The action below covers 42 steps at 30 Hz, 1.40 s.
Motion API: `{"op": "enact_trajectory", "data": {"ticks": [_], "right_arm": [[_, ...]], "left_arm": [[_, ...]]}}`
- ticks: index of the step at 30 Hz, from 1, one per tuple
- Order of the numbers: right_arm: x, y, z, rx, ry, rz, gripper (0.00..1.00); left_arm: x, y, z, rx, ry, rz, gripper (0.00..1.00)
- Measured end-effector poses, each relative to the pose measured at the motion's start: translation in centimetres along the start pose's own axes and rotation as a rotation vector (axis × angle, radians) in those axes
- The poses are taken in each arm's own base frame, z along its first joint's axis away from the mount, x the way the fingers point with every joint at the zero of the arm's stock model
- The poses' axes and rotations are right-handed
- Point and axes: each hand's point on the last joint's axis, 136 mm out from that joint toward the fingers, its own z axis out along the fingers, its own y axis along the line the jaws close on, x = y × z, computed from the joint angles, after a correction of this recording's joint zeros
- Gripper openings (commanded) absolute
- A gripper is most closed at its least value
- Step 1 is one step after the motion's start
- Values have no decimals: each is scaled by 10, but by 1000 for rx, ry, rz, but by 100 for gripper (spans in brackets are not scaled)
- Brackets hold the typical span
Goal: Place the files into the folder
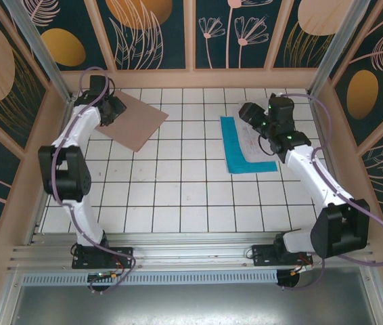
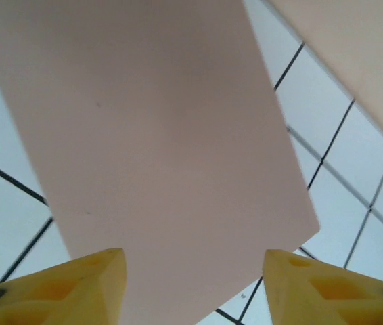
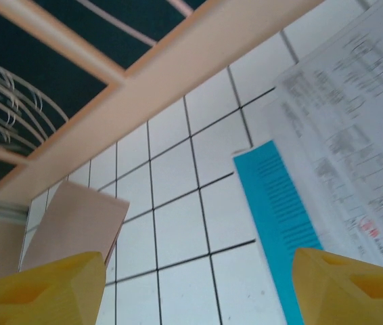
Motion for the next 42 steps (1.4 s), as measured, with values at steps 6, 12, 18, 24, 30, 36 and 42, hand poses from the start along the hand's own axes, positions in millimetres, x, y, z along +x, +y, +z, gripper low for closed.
{"op": "enact_trajectory", "data": {"ticks": [6,12,18,24,30,36,42], "right_arm": [[14,7,13,-14,67,-6,72],[21,11,15,-29,93,-10,71],[26,10,15,-22,110,-11,71],[29,8,15,-13,120,-3,71],[31,5,18,-3,130,18,71],[36,1,22,9,141,41,71],[51,-11,26,33,176,64,69]], "left_arm": [[20,-16,68,-39,110,39,45],[40,-21,108,-75,168,65,43],[63,-14,130,-119,219,115,43],[80,-20,129,-135,204,210,42],[120,-28,115,-157,215,345,42],[166,-37,97,-160,225,482,41],[225,-42,69,-129,247,604,40]]}}
